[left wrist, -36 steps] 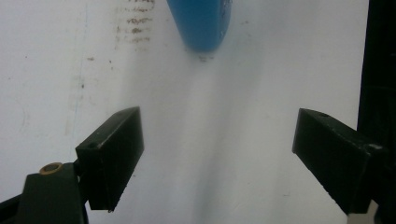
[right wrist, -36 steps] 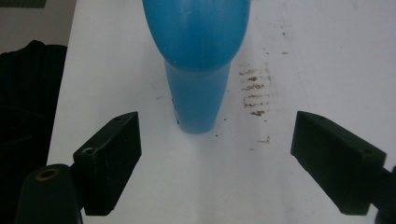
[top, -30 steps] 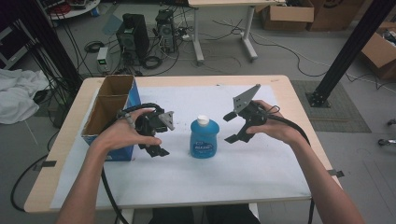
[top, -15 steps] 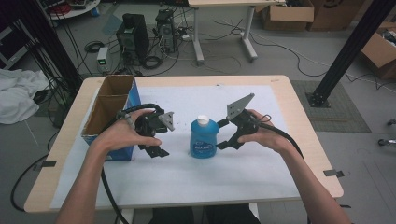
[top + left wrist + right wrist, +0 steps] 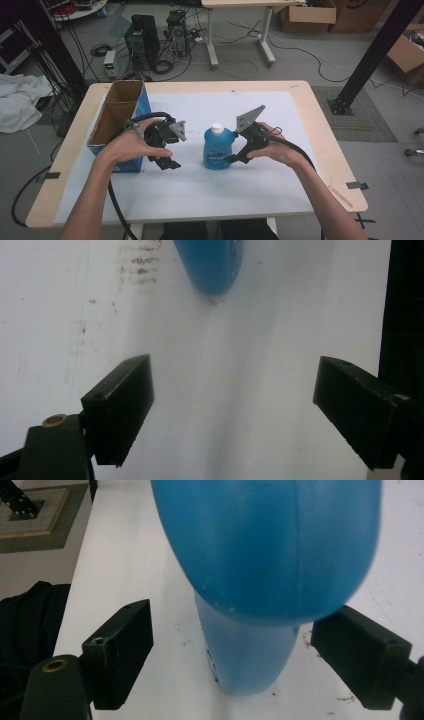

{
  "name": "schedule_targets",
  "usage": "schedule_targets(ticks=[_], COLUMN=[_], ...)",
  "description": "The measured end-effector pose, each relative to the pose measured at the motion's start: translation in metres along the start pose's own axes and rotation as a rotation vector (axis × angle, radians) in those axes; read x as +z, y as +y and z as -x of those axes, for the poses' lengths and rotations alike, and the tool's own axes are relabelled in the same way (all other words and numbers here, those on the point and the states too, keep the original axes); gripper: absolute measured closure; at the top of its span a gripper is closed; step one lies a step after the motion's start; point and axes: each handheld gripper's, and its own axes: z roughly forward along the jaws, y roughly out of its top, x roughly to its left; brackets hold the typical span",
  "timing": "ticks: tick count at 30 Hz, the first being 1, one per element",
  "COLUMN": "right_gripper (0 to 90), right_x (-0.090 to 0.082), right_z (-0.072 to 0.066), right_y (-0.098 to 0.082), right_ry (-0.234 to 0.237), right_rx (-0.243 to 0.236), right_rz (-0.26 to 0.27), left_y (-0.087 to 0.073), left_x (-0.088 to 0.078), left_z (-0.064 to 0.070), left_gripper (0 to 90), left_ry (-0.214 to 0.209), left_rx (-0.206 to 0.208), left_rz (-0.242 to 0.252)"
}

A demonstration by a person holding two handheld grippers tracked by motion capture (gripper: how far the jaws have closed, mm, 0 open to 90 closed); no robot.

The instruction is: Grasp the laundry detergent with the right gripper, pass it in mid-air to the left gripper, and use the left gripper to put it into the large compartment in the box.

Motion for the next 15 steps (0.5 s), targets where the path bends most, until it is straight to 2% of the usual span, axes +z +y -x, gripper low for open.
schedule_targets(ticks=[15], right_gripper=[16.8], right_x=[0.012], right_z=[0.001], right_y=[0.0], right_ry=[-0.008], right_rx=[0.008], right_rz=[-0.001], left_y=[-0.001], left_x=[0.0], left_z=[0.0], left_gripper=[17.2], left_ry=[0.004], left_rx=[-0.003], left_rz=[0.002])
